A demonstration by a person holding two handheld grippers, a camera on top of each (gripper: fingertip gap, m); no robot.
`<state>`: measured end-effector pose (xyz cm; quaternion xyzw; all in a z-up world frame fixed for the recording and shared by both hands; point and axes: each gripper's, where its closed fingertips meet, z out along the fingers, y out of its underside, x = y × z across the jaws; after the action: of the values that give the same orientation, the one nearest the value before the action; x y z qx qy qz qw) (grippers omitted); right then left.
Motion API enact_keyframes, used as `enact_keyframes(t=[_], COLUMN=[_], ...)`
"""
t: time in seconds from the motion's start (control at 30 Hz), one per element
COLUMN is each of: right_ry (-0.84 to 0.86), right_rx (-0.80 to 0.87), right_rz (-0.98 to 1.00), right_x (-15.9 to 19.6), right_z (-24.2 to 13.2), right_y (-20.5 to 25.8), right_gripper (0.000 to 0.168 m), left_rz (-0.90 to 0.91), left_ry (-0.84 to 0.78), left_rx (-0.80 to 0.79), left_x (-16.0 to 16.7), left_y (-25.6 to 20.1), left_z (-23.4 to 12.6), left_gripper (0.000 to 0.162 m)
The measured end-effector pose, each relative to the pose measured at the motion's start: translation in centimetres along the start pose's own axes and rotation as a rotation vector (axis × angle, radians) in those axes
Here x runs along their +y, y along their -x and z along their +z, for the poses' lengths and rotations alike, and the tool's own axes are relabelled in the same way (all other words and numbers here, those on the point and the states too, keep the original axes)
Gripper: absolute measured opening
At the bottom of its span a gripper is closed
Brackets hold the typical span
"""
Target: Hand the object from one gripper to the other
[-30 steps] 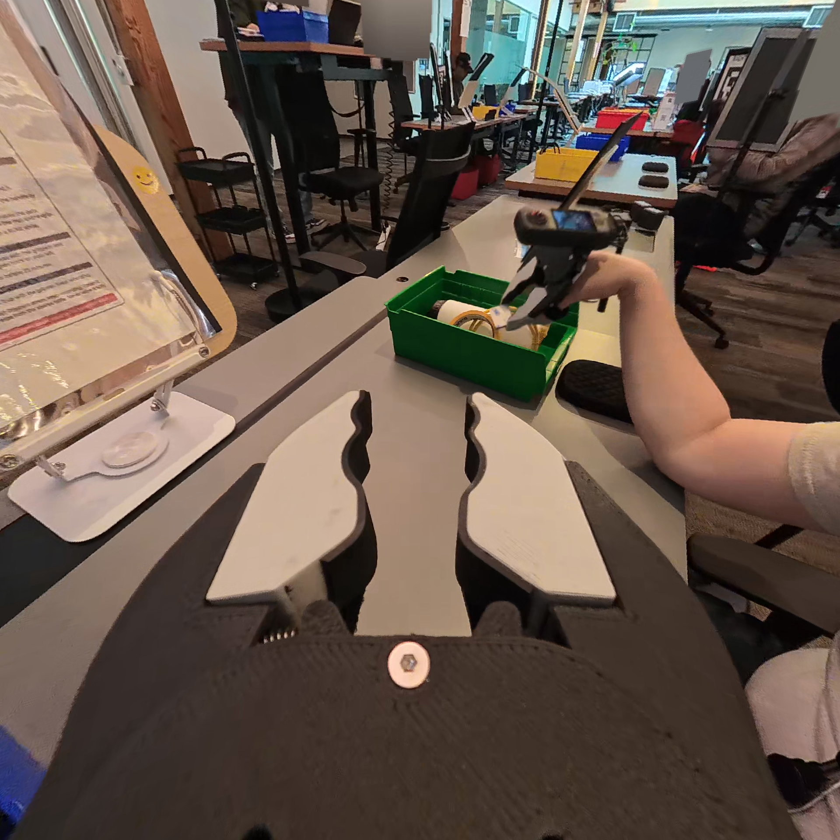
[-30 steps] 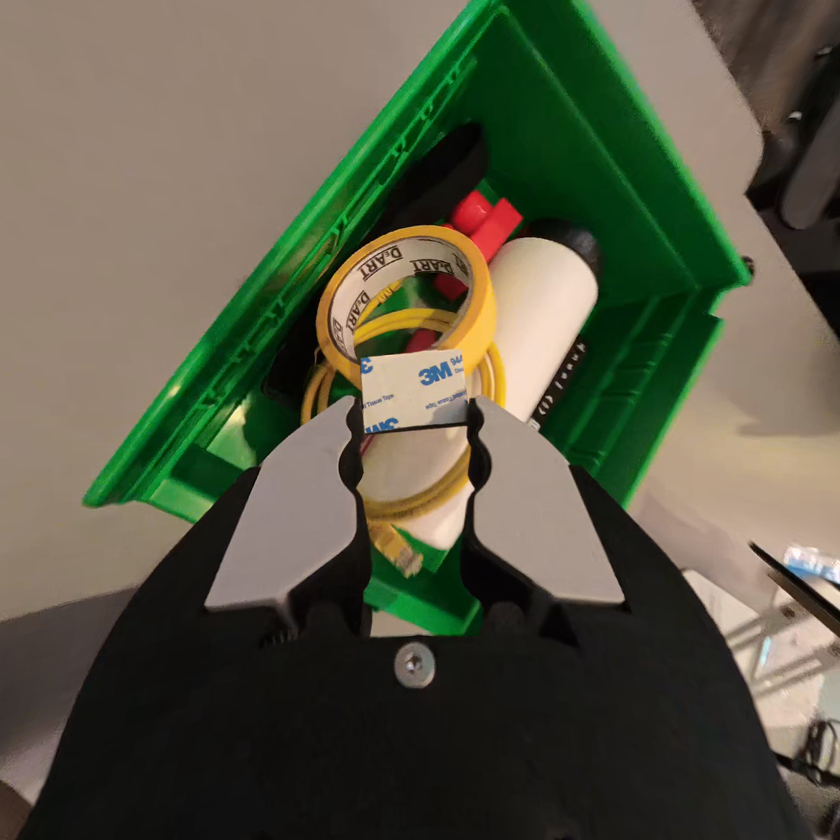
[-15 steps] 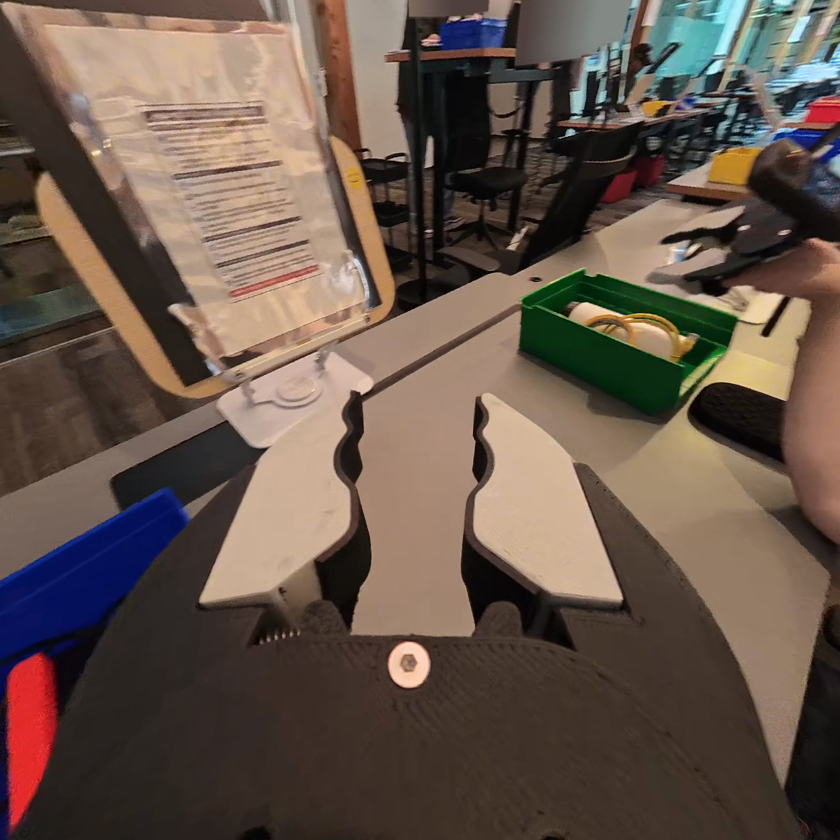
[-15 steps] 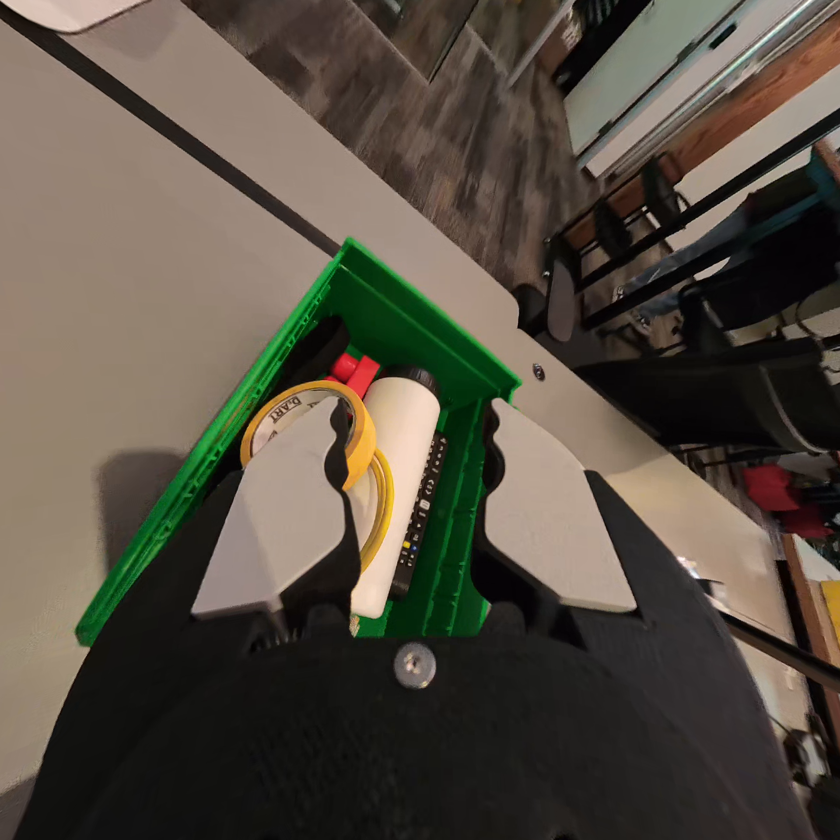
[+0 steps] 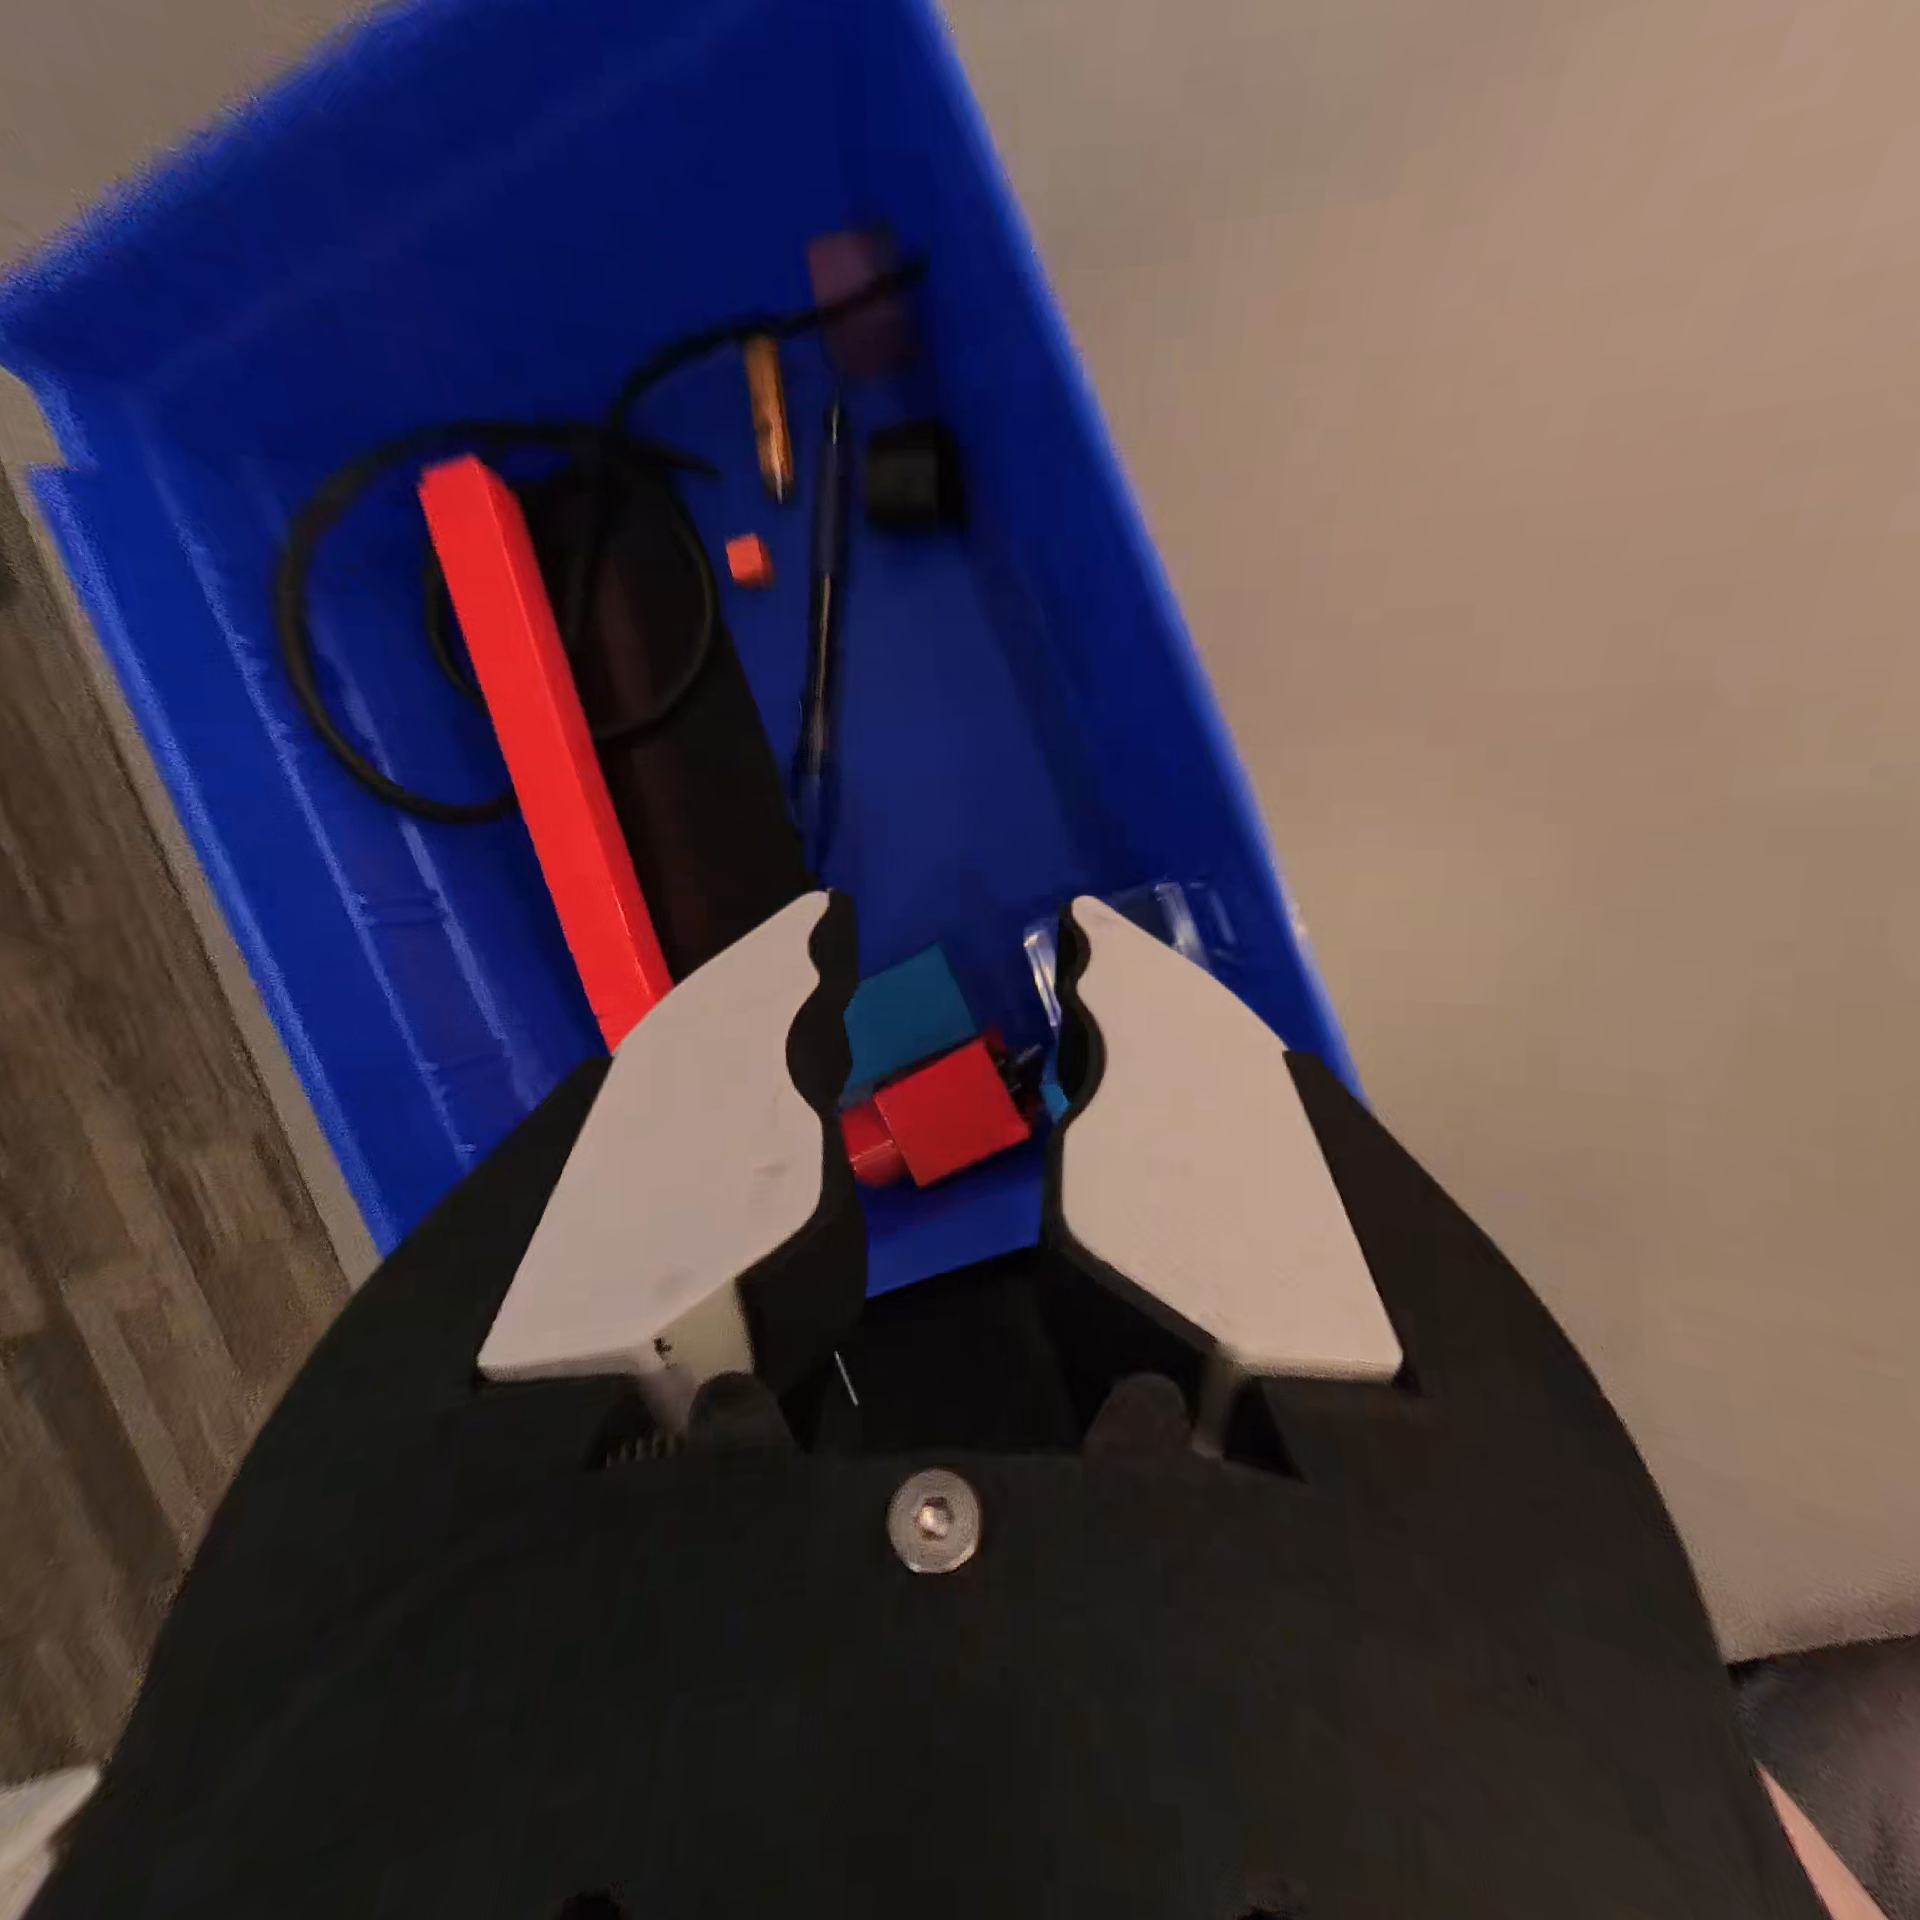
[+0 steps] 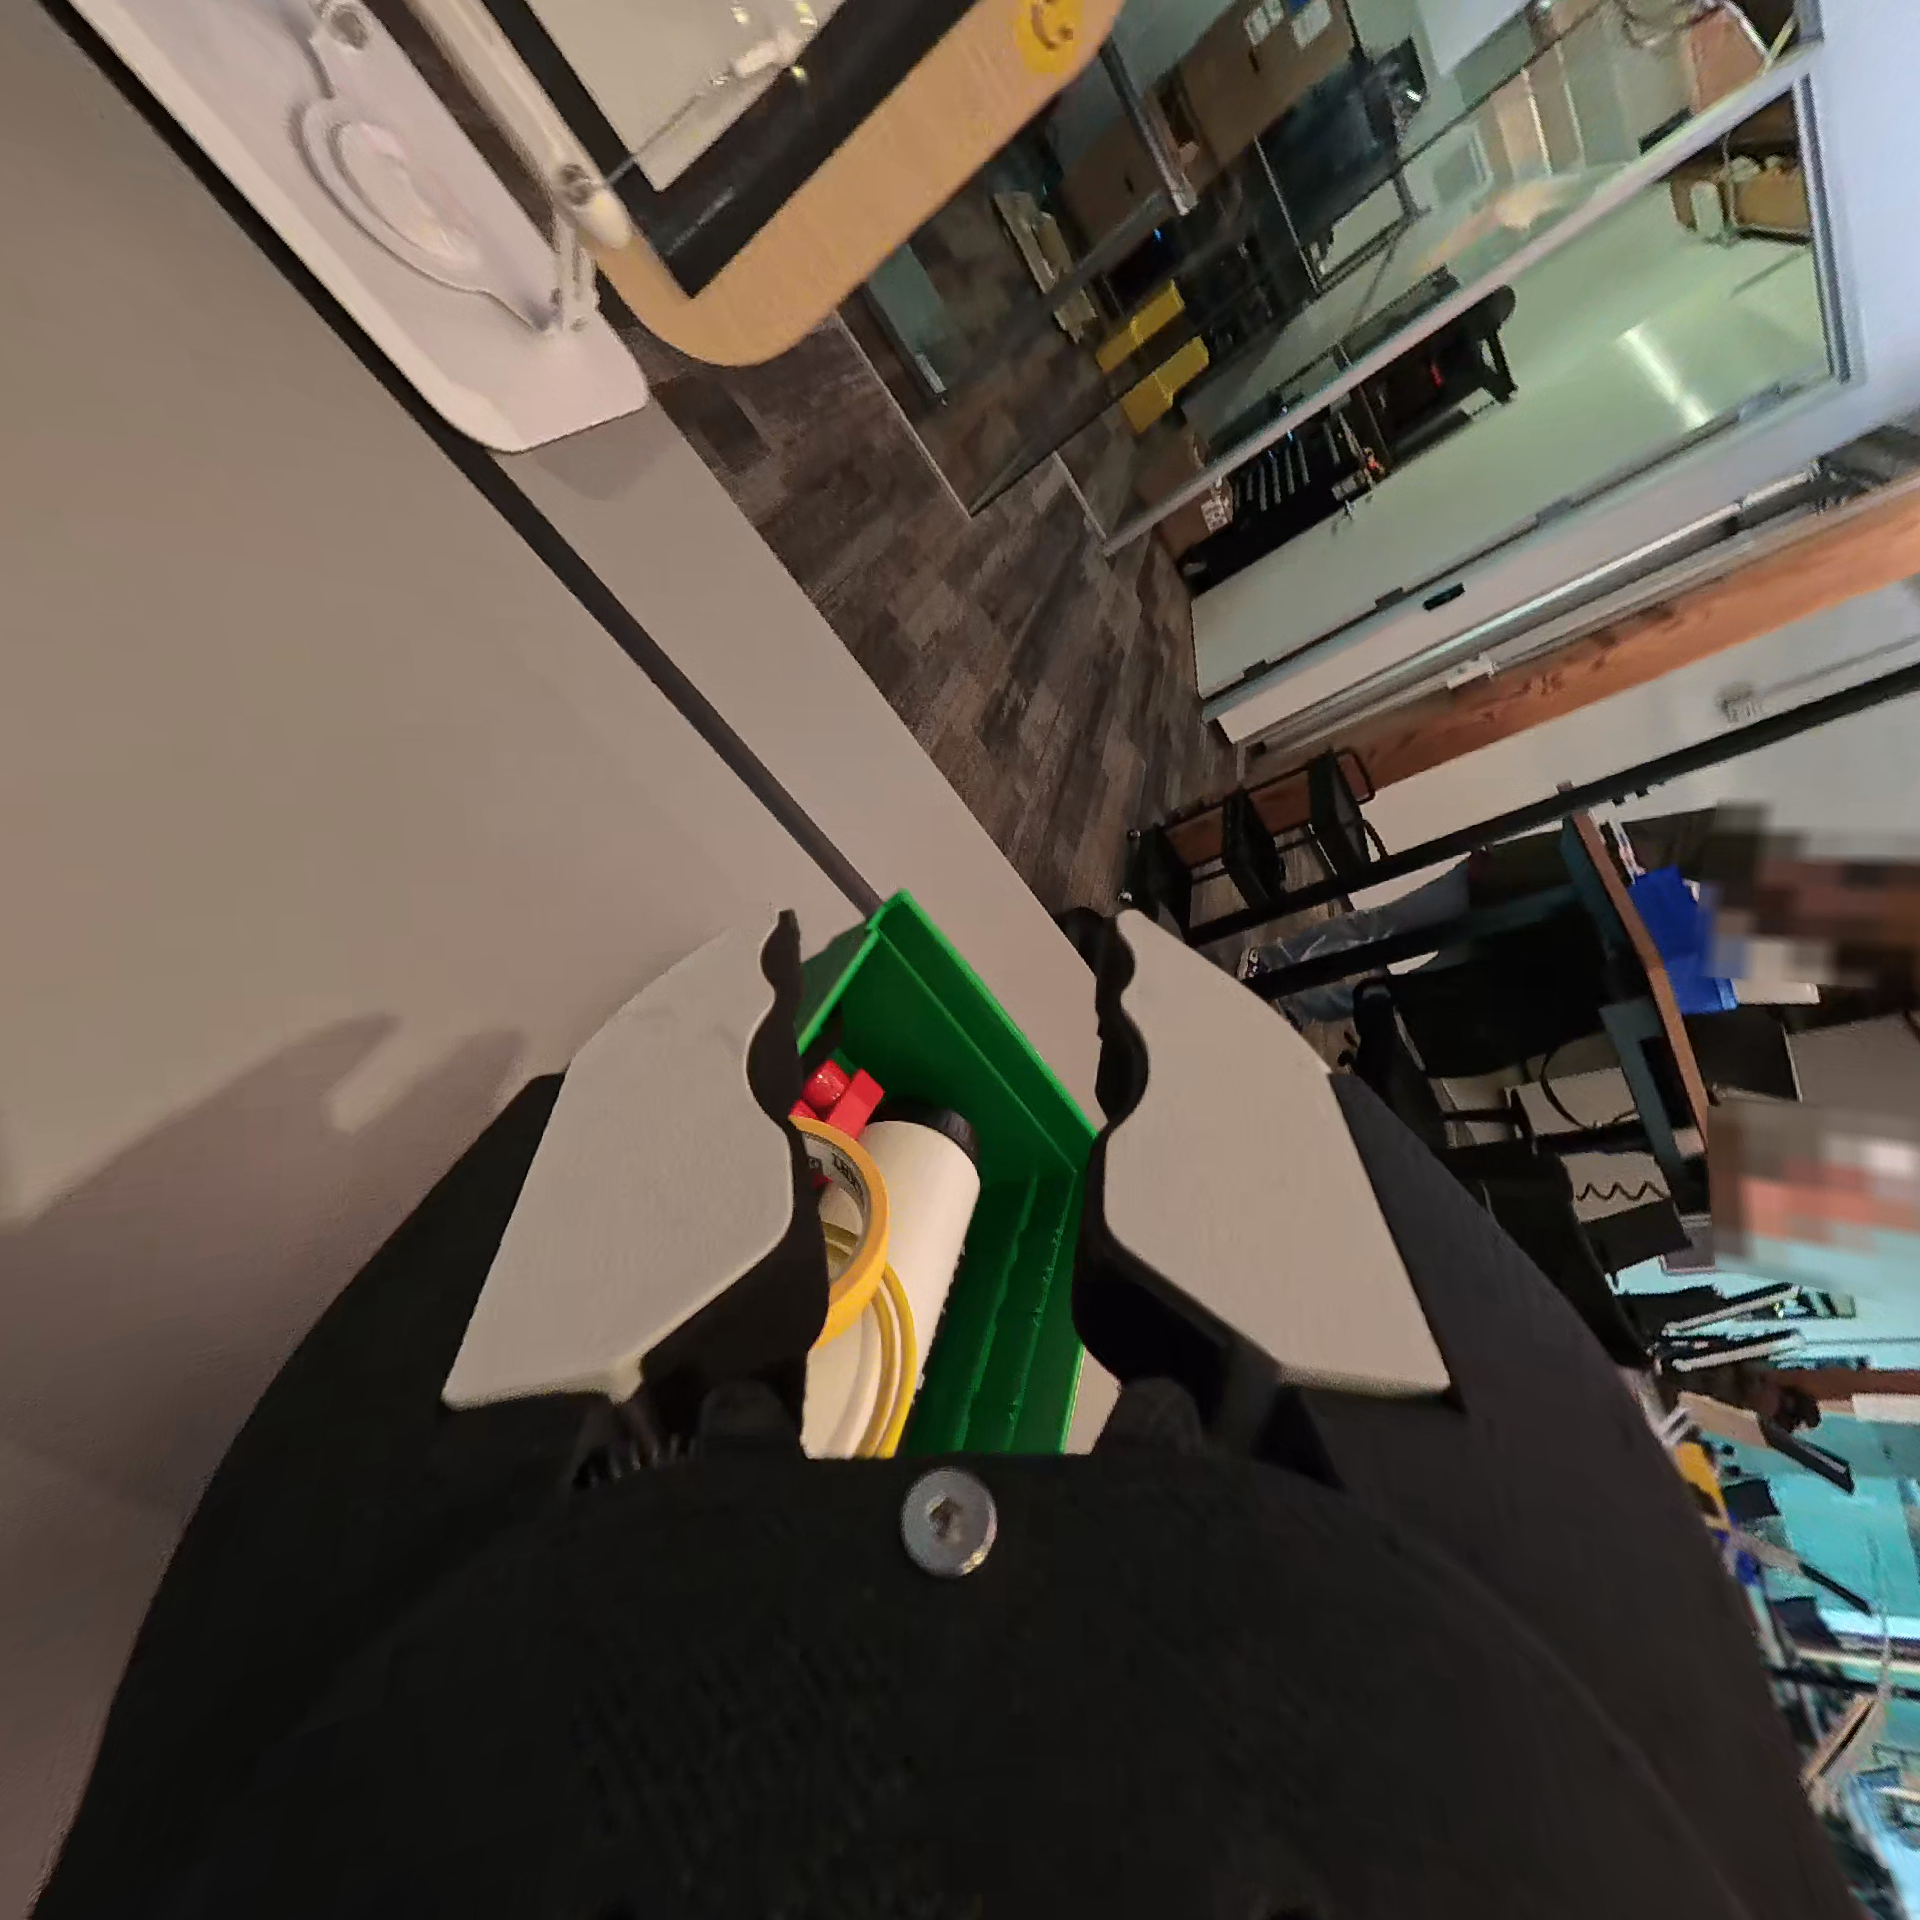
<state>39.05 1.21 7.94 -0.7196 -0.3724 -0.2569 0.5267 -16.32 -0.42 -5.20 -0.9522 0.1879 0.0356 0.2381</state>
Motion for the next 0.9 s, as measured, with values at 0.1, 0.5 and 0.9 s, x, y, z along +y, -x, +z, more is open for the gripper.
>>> enact_keyframes(t=[0.1, 0.5, 0.9], right_ry=[0.025, 0.059, 0.081], right_rx=[-0.025, -0.078, -0.101], right_rz=[-0.059, -0.114, -0.151], right_x=[-0.5, -0.9, -0.8], right_z=[0.7, 1.9, 2.3], right_y=[1.4, 3.5, 4.4], right_gripper=[0.056, 0.056, 0.056], left_rz=[-0.017, -0.151, -0.230], left_ry=[0.127, 0.421, 0.486], left_rx=[0.120, 0.324, 0.341], left_x=[2.0, 5.6, 5.9], left_y=[-0.8, -3.4, -3.8], left_z=[2.4, 5.1, 5.3], left_gripper=[0.038, 0.053, 0.050])
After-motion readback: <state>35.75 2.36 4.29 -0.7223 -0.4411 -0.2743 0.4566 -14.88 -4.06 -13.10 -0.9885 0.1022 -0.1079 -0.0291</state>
